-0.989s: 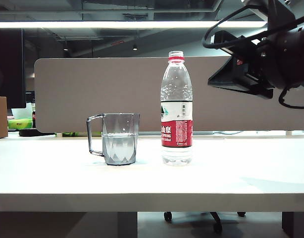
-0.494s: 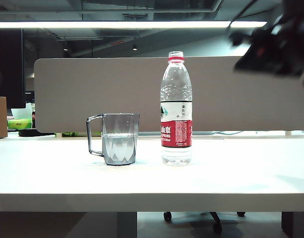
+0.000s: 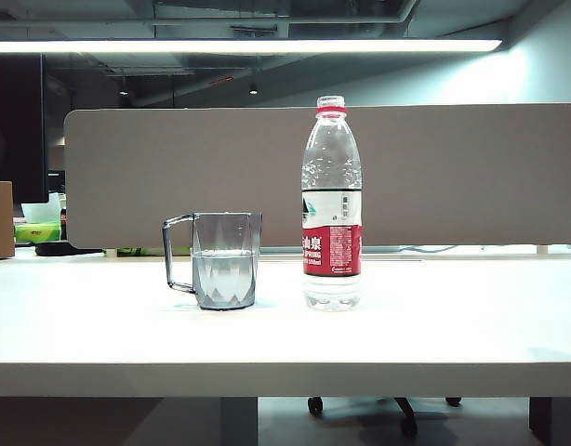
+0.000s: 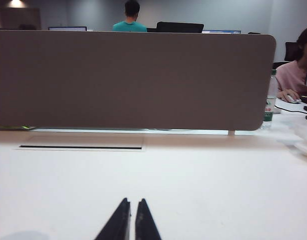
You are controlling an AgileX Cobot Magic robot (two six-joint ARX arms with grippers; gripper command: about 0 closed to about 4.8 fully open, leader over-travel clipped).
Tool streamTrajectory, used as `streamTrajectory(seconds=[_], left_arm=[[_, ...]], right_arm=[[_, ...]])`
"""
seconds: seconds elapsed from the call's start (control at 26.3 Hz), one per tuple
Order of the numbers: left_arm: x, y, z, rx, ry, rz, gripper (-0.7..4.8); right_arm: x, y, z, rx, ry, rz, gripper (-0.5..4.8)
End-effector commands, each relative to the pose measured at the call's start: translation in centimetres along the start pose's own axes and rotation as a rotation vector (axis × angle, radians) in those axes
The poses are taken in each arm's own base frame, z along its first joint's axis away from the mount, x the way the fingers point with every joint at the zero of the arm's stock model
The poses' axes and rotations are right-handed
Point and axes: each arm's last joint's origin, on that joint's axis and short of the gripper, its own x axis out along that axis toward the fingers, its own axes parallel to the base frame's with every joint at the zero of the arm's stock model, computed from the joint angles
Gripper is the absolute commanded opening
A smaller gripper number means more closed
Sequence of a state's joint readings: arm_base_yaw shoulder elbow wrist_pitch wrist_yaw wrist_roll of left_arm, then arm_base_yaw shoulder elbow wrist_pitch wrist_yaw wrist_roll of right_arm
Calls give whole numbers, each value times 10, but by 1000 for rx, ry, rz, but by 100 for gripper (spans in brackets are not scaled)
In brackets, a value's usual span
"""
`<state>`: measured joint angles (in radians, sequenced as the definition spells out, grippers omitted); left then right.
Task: Pick up the mineral water bottle on the table and pour water into the mug until it's half full.
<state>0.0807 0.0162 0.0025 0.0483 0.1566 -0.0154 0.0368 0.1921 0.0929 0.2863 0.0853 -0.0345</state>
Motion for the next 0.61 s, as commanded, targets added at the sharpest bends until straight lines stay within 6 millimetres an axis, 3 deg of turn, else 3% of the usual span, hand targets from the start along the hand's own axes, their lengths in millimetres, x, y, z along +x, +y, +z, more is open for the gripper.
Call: streamTrajectory(seconds=[0.04,0.34,0.61], left_arm=[[0,0,3,3,-14,-4,-5],[0,0,3,3,-13,-4,-5],[0,0,3,3,-13,-4,-5]], right_arm=[[-6,0,-27,39,40,-2,40],[-19,-2,-54,-2,326,-49,41],[-20,-3,-57,-1,359,-38,41]])
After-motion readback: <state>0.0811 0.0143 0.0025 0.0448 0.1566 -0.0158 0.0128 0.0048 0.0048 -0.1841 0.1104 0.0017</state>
